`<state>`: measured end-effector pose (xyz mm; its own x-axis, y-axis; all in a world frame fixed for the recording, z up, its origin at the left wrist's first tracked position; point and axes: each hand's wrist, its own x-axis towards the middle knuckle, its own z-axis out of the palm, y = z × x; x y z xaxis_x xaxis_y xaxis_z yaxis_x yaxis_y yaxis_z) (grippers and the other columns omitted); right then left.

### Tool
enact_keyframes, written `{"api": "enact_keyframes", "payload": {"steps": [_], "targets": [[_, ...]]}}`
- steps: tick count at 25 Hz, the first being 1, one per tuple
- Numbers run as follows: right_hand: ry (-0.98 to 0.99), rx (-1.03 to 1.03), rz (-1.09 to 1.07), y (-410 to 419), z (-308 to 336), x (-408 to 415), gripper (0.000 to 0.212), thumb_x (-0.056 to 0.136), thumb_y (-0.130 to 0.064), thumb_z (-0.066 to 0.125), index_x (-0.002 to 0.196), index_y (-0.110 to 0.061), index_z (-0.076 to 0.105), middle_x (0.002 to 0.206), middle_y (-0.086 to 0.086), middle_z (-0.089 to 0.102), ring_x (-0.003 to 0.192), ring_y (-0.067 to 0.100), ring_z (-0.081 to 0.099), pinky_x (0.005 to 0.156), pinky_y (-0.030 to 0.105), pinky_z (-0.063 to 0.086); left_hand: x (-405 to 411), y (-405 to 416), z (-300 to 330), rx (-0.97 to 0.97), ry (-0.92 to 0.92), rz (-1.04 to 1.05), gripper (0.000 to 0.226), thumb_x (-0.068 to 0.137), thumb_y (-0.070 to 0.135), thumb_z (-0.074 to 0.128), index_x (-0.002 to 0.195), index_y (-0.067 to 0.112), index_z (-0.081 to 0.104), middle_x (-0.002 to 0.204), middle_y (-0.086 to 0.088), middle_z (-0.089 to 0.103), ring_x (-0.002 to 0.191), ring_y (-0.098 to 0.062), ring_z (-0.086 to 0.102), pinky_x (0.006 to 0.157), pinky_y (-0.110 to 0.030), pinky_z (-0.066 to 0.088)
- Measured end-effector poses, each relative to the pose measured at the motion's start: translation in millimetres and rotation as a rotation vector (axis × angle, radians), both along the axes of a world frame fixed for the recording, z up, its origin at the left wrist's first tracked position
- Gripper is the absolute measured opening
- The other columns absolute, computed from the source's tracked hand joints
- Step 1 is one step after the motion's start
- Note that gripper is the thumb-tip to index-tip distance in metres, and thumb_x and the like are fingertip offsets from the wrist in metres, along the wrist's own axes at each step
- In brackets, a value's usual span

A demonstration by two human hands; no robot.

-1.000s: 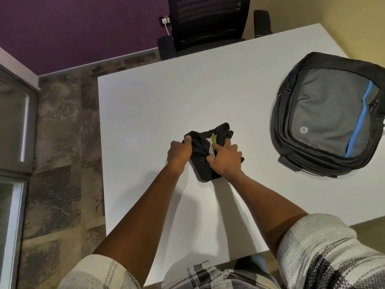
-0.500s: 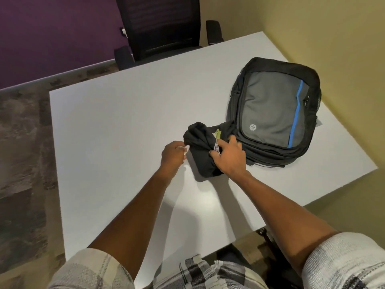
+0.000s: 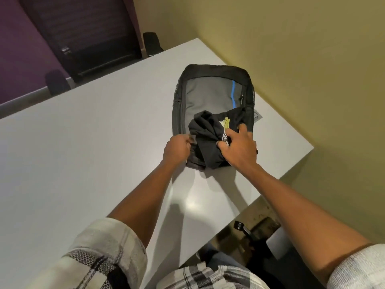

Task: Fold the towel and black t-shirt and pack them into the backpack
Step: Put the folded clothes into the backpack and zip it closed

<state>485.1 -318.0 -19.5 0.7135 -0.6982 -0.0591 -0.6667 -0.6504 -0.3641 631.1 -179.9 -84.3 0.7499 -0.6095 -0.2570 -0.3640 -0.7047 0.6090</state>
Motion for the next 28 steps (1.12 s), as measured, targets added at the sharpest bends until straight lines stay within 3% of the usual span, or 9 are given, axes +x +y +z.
{"api": "enact_keyframes", "payload": {"steps": [5, 9, 14, 20, 24, 28], "targets": [[0.013, -0.016, -0.09, -39.2, -2.7, -37.3, 0.03, 0.085, -0.041, 0.061, 0.109, -0.023, 0.066, 0.124, 0.011, 0.047, 0.105, 0.036, 0.047, 0.089, 0.046, 0.045, -6.0, -44.9, -13.0, 0.216, -0.251, -0.385, 0.021, 0.091, 0.027, 0.066, 0.111, 0.028, 0.072, 0.105, -0.003, 0.071, 0.096, -0.031, 0.064, 0.09, -0.039, 0.049], [0.032, 0.0, -0.121, -50.8, -9.5, -57.2, 0.033, 0.087, -0.041, 0.061, 0.113, -0.023, 0.066, 0.124, 0.011, 0.047, 0.107, 0.035, 0.046, 0.09, 0.045, 0.044, -14.9, -64.6, -17.0, 0.256, -0.393, -0.561, 0.02, 0.09, 0.039, 0.067, 0.1, 0.022, 0.072, 0.096, -0.003, 0.07, 0.091, -0.027, 0.064, 0.077, -0.034, 0.045], [0.055, 0.011, -0.133, -54.9, -15.7, -75.7, 0.033, 0.088, -0.041, 0.06, 0.114, -0.022, 0.065, 0.123, 0.012, 0.047, 0.107, 0.035, 0.045, 0.09, 0.045, 0.042, -24.1, -79.0, -16.8, 0.253, -0.298, -0.533, 0.024, 0.096, 0.035, 0.058, 0.079, 0.019, 0.065, 0.076, -0.001, 0.056, 0.081, -0.027, 0.062, 0.065, -0.032, 0.038], [0.027, -0.021, -0.135, -48.9, -21.9, -93.7, 0.03, 0.087, -0.039, 0.063, 0.11, -0.02, 0.066, 0.121, 0.011, 0.047, 0.105, 0.033, 0.045, 0.088, 0.045, 0.042, -10.4, -96.4, 3.1, 0.141, -0.128, -0.39, 0.03, 0.095, 0.026, 0.058, 0.066, 0.015, 0.058, 0.063, -0.001, 0.059, 0.066, -0.024, 0.055, 0.064, -0.029, 0.035], [-0.069, -0.067, -0.147, -38.5, -25.5, -97.8, 0.027, 0.083, -0.038, 0.069, 0.101, -0.019, 0.066, 0.119, 0.012, 0.048, 0.1, 0.032, 0.046, 0.083, 0.043, 0.044, 0.9, -112.3, 30.9, 0.008, -0.159, -0.29, 0.025, 0.094, 0.027, 0.06, 0.07, 0.02, 0.065, 0.063, 0.005, 0.061, 0.065, -0.019, 0.058, 0.059, -0.028, 0.037], [-0.153, -0.156, -0.093, -33.9, -21.0, -96.6, 0.029, 0.077, -0.036, 0.073, 0.097, -0.018, 0.064, 0.119, 0.014, 0.05, 0.097, 0.031, 0.044, 0.077, 0.04, 0.042, 13.8, -127.1, 65.0, -0.116, -0.23, -0.13, 0.027, 0.093, 0.027, 0.061, 0.069, 0.015, 0.066, 0.065, -0.002, 0.064, 0.066, -0.022, 0.058, 0.06, -0.03, 0.041]]}}
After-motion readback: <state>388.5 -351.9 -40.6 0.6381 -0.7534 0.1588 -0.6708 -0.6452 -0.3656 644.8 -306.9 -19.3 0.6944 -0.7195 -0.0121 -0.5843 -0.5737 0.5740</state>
